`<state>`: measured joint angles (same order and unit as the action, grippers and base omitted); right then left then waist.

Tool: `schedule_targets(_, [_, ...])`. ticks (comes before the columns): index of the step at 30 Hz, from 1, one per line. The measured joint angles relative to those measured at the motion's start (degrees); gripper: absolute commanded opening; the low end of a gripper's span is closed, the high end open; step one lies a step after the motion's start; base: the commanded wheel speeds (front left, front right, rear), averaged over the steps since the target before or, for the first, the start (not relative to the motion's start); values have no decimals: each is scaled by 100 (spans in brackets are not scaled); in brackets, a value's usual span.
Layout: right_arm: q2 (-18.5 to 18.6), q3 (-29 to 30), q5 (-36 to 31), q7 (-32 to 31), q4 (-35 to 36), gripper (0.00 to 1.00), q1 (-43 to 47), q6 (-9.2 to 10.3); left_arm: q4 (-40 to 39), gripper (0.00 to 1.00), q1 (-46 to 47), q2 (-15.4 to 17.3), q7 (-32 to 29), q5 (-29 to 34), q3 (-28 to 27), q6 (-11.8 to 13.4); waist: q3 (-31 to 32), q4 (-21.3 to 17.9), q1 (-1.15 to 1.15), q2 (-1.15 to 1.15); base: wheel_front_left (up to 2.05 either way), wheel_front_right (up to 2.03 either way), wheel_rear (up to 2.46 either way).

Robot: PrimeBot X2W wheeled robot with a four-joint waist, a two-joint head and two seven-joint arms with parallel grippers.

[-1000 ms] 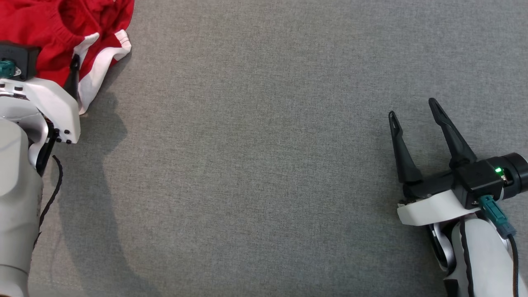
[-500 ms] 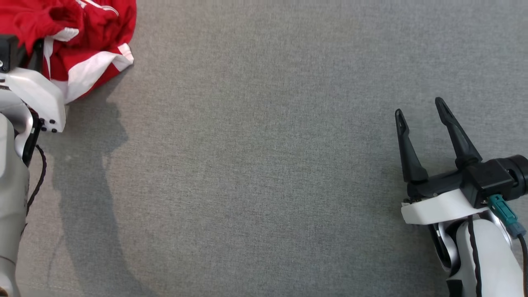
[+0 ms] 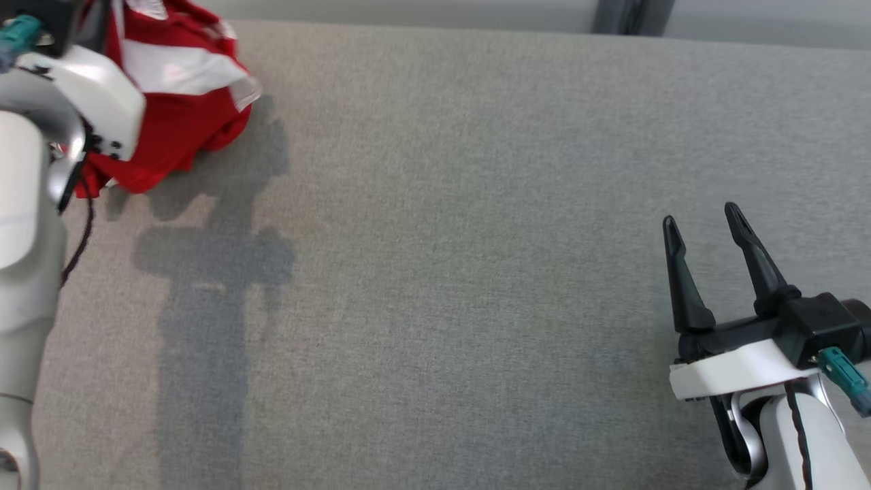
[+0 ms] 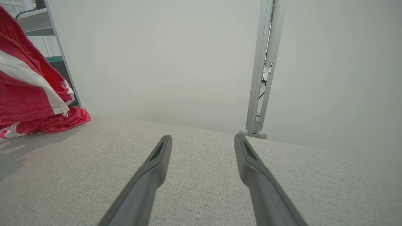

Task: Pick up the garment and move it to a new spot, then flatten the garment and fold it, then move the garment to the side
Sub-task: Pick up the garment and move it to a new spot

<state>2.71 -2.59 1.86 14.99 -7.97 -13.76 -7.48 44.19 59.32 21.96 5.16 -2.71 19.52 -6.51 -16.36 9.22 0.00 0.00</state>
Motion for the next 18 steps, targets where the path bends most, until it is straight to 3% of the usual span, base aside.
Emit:
schedule_targets(11, [2, 167, 253, 0, -59, 100, 307, 0, -1494, 0, -146, -209, -330, -90, 840, -75, 513, -462, 0, 0, 0, 0, 0])
schedule_targets(18, [1, 259, 339, 0, -85, 100, 453, 0, -2221, 0, -544, -107, -553, -366, 1846, -93, 702, -985, 0, 0, 0, 0, 0])
